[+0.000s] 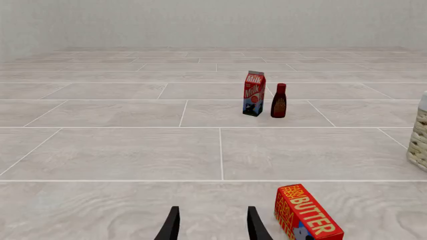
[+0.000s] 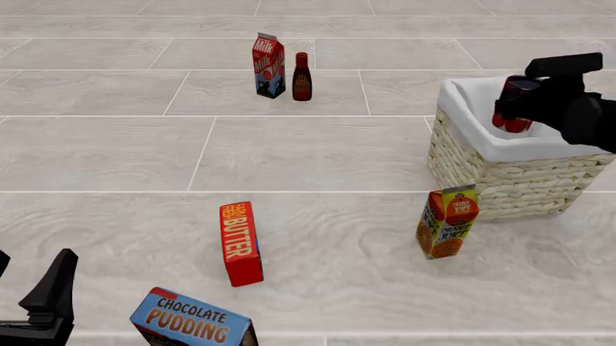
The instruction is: Pick the tomato sauce and place it in the basket.
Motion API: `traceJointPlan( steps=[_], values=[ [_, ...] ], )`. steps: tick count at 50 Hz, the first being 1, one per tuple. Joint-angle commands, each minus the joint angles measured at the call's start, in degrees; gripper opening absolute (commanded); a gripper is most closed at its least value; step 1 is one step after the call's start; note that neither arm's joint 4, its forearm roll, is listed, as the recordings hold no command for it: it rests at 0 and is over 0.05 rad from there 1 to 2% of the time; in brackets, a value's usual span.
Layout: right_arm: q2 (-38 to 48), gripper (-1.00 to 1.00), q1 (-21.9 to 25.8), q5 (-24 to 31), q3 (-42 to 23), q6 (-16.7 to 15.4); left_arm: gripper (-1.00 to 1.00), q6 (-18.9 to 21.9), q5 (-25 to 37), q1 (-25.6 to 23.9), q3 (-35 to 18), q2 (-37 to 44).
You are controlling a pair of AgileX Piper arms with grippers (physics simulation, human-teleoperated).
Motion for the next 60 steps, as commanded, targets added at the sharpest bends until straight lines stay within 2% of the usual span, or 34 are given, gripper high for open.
traceJointPlan(
  steps=[1,26,27,44,60],
  values=[
    [1.5,-1.00,-0.2,-0.2,-0.7,1.2,1.00,0.0,0.0,0.0,0.0,0.0],
    [3.7,-1.00,-1.2,-0.2,-1.7,0.5,1.00,0.0,0.0,0.0,0.0,0.0],
    [3.7,1.00,-1.4,-0.2,-1.7,0.4,1.00,0.0,0.0,0.0,0.0,0.0],
    [1.8,1.00,-1.5,-0.2,-1.0,0.4,1.00,0.0,0.0,0.0,0.0,0.0],
    [-5.7,1.00,0.7,1.4,1.2,0.6,1.00,0.0,0.0,0.0,0.0,0.0]
  ],
)
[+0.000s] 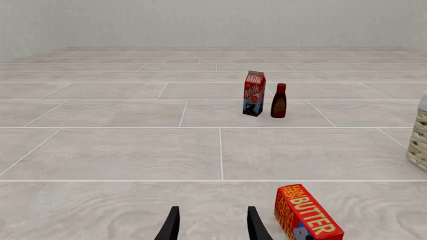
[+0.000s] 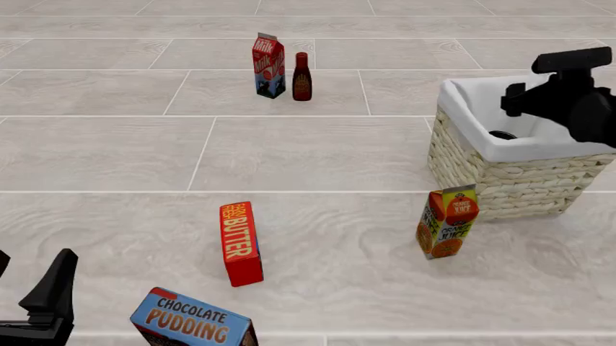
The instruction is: Pick the tomato sauce and place it in the basket.
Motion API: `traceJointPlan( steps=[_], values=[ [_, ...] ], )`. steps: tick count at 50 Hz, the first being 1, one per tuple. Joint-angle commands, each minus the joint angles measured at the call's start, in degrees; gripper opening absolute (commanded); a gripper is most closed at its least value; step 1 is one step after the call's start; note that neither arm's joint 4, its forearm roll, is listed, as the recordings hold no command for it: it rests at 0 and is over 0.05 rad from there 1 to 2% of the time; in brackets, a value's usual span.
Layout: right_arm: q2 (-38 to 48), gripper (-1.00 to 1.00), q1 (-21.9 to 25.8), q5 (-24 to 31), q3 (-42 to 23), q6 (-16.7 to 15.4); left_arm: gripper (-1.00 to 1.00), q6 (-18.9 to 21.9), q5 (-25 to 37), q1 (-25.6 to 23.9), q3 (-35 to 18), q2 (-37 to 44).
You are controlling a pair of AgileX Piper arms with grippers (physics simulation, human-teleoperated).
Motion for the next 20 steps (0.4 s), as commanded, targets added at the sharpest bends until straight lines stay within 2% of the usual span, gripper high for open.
traceJointPlan(
  steps=[1,12,14,18,20],
  values=[
    [-4.7,1.00,1.4,0.9,1.4,0.1,1.00,0.0,0.0,0.0,0.0,0.0],
    [-10.9,1.00,4.0,1.8,4.2,0.7,1.00,0.0,0.0,0.0,0.0,0.0],
    [-13.0,1.00,5.1,1.2,5.9,-0.1,1.00,0.0,0.0,0.0,0.0,0.0],
    [-15.5,1.00,6.0,1.3,7.1,0.7,1.00,0.0,0.0,0.0,0.0,0.0],
    [-17.4,1.00,7.0,0.9,8.2,-0.3,1.00,0.0,0.0,0.0,0.0,0.0]
  ],
)
